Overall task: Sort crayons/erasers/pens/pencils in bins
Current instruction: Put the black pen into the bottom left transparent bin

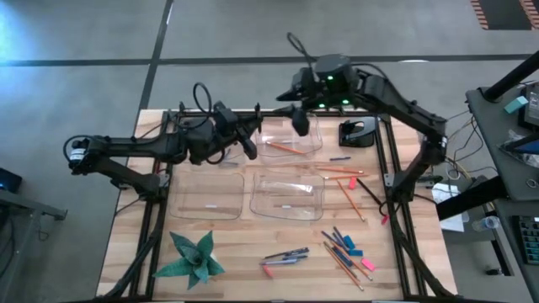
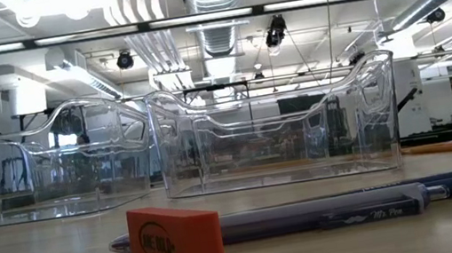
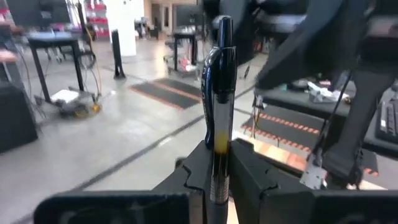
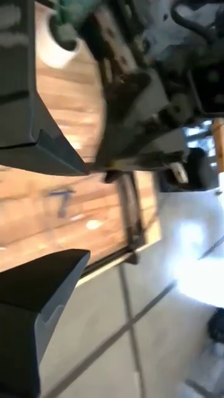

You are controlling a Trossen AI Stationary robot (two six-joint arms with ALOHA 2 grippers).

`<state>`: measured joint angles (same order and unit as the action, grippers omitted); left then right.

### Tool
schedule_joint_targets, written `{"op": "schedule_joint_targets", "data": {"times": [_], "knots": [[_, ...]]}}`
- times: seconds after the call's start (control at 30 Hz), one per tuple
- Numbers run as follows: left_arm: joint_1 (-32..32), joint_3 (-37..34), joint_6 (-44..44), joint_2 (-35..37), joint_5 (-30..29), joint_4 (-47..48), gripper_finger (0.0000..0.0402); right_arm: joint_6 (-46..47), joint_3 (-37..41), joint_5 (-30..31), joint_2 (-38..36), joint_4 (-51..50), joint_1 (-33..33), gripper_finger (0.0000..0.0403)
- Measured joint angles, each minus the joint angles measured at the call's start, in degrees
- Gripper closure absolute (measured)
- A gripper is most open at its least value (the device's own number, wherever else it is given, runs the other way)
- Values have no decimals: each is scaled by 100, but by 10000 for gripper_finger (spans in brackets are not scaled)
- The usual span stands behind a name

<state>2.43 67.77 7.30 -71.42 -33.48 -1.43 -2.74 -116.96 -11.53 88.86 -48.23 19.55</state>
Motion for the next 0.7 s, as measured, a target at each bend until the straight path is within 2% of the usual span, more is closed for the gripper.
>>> {"op": "schedule_joint_targets", "data": {"times": [0.1, 0.2, 0.4, 0.53, 0.7], "knots": [[59, 0, 457, 38, 200, 438, 378, 312, -1, 2, -200, -790, -2, 203], [199, 65, 1037, 122, 643, 1256, 378, 661, -1, 2, -304, -1743, -20, 202], [795, 227, 1625, 544, 2452, 2992, 377, 1581, 105, 20, -328, -3433, -77, 202], [1072, 222, 1680, 740, 3877, 4226, 377, 2272, 466, 264, -336, -3964, -207, 202], [930, 100, 1917, 747, 4928, 5677, 377, 2999, 1238, 881, -396, -4166, -568, 202]]}}
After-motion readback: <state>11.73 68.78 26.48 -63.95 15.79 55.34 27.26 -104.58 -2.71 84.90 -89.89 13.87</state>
